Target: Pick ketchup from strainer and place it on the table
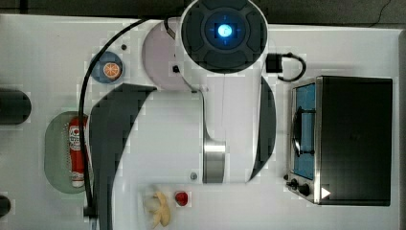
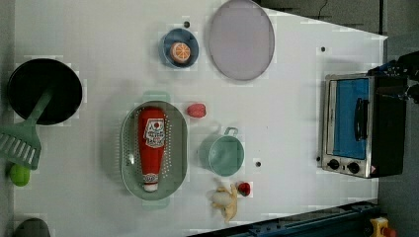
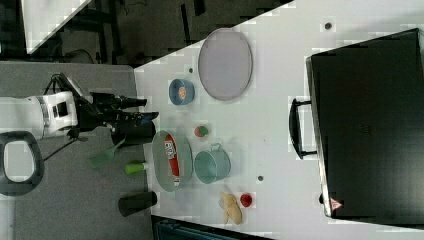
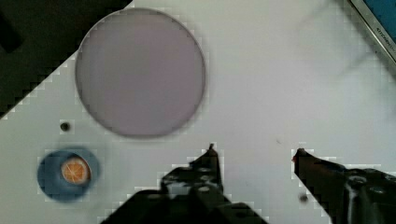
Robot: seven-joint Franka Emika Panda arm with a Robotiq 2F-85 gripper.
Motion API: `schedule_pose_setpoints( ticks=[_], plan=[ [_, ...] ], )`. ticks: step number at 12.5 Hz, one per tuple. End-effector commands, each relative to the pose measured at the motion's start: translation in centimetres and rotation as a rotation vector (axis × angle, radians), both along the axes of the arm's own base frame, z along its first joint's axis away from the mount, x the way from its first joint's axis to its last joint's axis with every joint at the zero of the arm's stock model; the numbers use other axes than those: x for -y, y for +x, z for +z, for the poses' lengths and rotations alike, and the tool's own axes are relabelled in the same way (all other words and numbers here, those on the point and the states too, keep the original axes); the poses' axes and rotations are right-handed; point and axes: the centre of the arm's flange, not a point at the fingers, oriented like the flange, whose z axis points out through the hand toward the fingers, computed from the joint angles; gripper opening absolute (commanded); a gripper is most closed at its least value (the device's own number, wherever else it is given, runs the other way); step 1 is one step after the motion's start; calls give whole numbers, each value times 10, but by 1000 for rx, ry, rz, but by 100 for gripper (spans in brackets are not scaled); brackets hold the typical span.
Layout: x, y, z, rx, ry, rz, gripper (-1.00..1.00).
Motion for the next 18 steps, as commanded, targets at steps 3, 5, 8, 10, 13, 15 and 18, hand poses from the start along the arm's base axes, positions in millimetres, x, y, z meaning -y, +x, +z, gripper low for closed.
schedule_pose_setpoints(
  ticks=[3,5,8,10,13,15,18],
  plan=[
    [-12,-95,52,-75,-21,-52,100],
    [-42,-94,46,-85,-34,4,100],
    [-99,-96,34,-102,-58,111,100],
    [-141,-98,24,-96,-71,181,100],
    [-203,-103,4,-70,-76,293,100],
    [-246,-111,-16,-60,-69,378,100],
    [-299,-124,-57,-62,-43,489,100]
  ],
)
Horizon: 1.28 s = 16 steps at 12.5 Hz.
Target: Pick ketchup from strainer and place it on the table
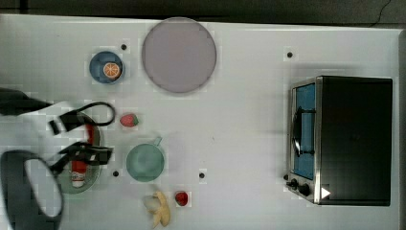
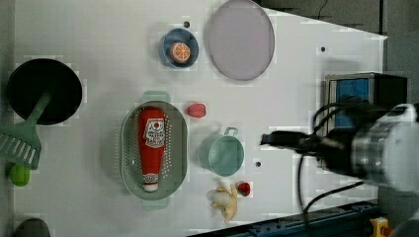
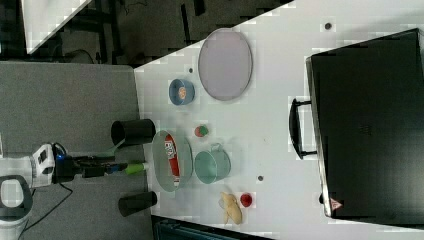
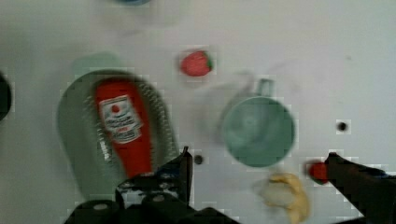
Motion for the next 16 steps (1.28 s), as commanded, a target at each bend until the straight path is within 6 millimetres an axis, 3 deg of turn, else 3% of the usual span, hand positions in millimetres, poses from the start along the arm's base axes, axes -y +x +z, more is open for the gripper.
schedule_pose_setpoints(
  ticks=[1,6,11,16],
  plan=[
    [-39,-15,-31,-7,32,28,100],
    [-77,-30,-115,-4,114,117,100],
    [-82,-40,-193,40,187,170,100],
    [-90,-46,-250,1,237,119,100]
  ],
)
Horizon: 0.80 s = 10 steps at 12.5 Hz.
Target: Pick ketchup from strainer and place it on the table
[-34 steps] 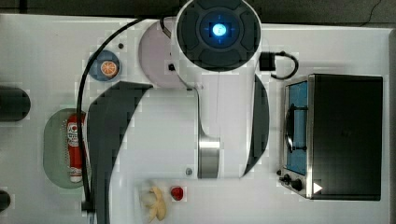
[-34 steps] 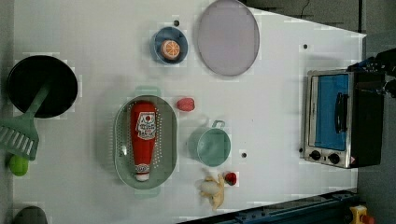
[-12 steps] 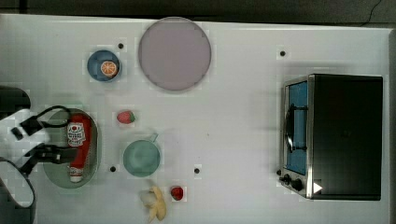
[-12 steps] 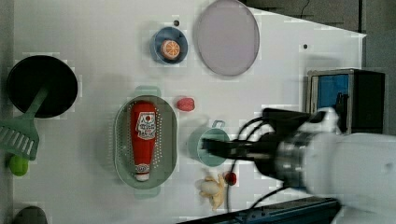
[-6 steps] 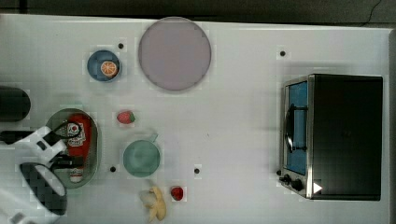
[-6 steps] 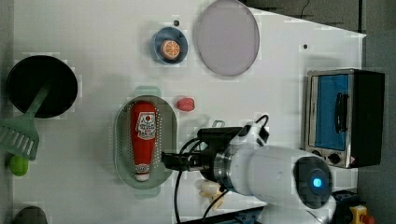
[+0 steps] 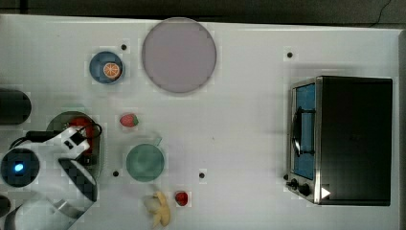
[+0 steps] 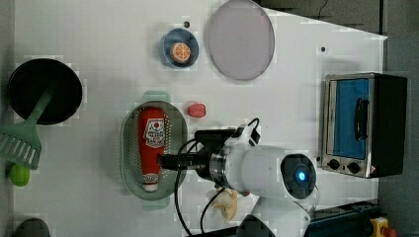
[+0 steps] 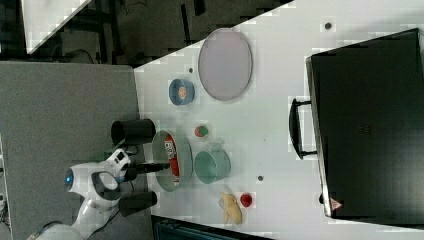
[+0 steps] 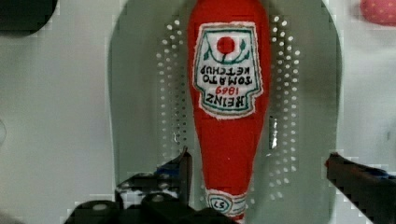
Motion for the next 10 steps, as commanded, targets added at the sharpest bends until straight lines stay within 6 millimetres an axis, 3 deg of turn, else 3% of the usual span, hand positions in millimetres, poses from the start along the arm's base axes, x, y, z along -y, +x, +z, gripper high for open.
schedule_pose_setpoints(
  ticks=[1,7,8,10],
  plan=[
    [-8,1,-13,-25,9,-89,100],
    [-5,9,-62,-24,14,-53,100],
    [-5,12,-69,-30,10,-53,91],
    [-12,18,-82,-35,18,-52,40]
  ],
)
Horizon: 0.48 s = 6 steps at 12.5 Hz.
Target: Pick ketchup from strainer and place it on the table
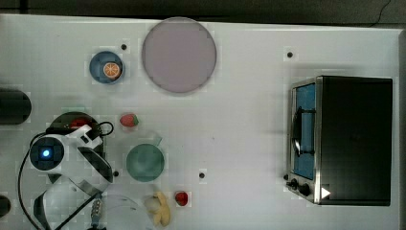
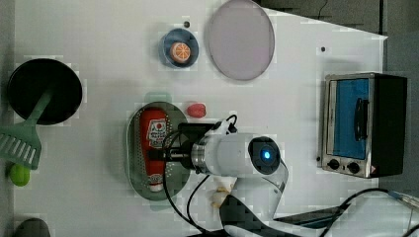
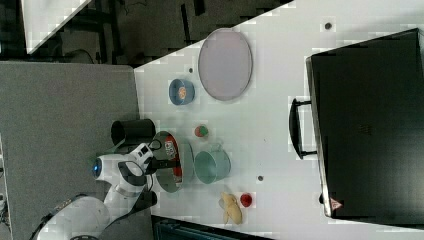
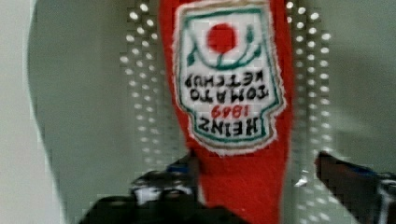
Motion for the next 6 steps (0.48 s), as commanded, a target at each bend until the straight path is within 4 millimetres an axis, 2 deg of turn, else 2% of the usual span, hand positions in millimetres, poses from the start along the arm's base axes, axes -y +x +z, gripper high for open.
schedule_pose_setpoints(
  ticks=[1,4,6],
  plan=[
    [-16,9,-3,15,13,-42,18],
    [-22,14,9,34,16,-36,13],
    [-24,11,29,46,-19,-16,13]
  ],
)
